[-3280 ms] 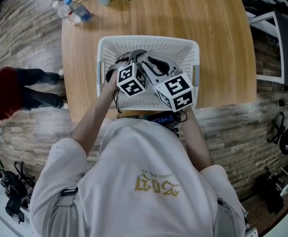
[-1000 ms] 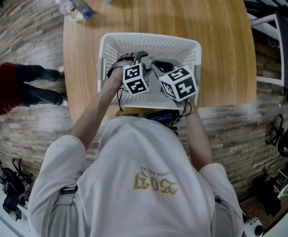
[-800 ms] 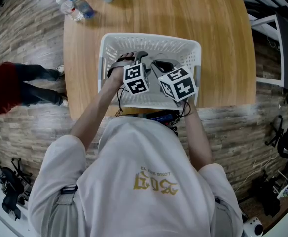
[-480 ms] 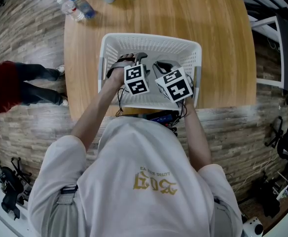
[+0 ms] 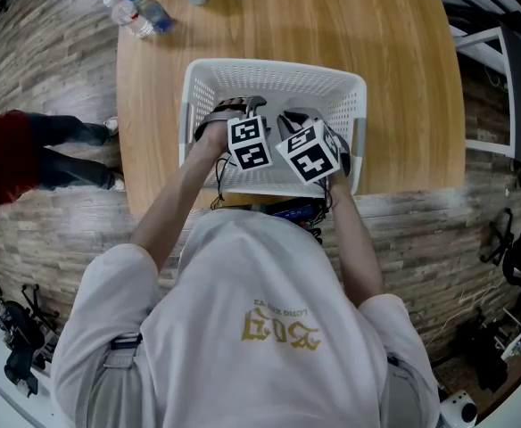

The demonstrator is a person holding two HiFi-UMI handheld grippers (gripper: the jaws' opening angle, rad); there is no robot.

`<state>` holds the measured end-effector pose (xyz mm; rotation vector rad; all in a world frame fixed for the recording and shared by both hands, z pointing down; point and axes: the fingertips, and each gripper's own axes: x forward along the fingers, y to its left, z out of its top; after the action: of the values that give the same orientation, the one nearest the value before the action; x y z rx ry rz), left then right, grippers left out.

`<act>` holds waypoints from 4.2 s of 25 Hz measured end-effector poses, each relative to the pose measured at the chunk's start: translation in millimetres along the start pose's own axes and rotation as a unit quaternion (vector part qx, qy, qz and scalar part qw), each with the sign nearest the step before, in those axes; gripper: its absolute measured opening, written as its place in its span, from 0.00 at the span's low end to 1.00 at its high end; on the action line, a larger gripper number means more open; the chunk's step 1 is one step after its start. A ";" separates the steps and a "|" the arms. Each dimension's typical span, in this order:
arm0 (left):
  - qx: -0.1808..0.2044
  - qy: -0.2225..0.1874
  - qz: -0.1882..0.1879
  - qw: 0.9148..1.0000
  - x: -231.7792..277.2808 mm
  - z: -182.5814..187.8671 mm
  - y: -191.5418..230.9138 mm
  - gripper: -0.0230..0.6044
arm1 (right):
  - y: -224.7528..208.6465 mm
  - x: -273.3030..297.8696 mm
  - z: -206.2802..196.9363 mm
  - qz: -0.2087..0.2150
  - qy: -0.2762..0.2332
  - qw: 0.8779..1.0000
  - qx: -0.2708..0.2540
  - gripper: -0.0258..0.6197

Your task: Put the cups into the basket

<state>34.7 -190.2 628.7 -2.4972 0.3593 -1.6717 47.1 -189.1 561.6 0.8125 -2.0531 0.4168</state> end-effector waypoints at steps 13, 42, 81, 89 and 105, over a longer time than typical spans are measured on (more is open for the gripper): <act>0.003 0.005 -0.004 1.000 1.0 -0.6 -2.2 0.48 | 1.3 8.7 -8.8 -0.031 0.034 0.997 -0.066 0.09; -0.023 -0.014 0.063 0.998 -27.6 5.5 25.2 0.23 | -4.0 -7.8 7.5 -0.017 -0.005 1.000 0.013 0.14; -0.291 -0.317 0.180 0.885 -155.3 41.2 82.9 0.05 | -51.7 -90.5 49.8 -0.151 -0.231 0.957 0.091 0.06; -0.292 -0.343 0.209 0.868 -181.3 52.7 88.1 0.05 | -66.6 -128.5 57.2 -0.193 -0.287 0.933 0.100 0.06; -0.286 -0.383 0.292 0.828 -237.7 58.7 96.5 0.05 | -54.5 -178.1 64.1 -0.205 -0.350 0.906 0.120 0.06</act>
<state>-10.4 -224.0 371.7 -2.7179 1.4749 -0.2807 119.2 -194.9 378.4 1.7005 -2.3986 0.1397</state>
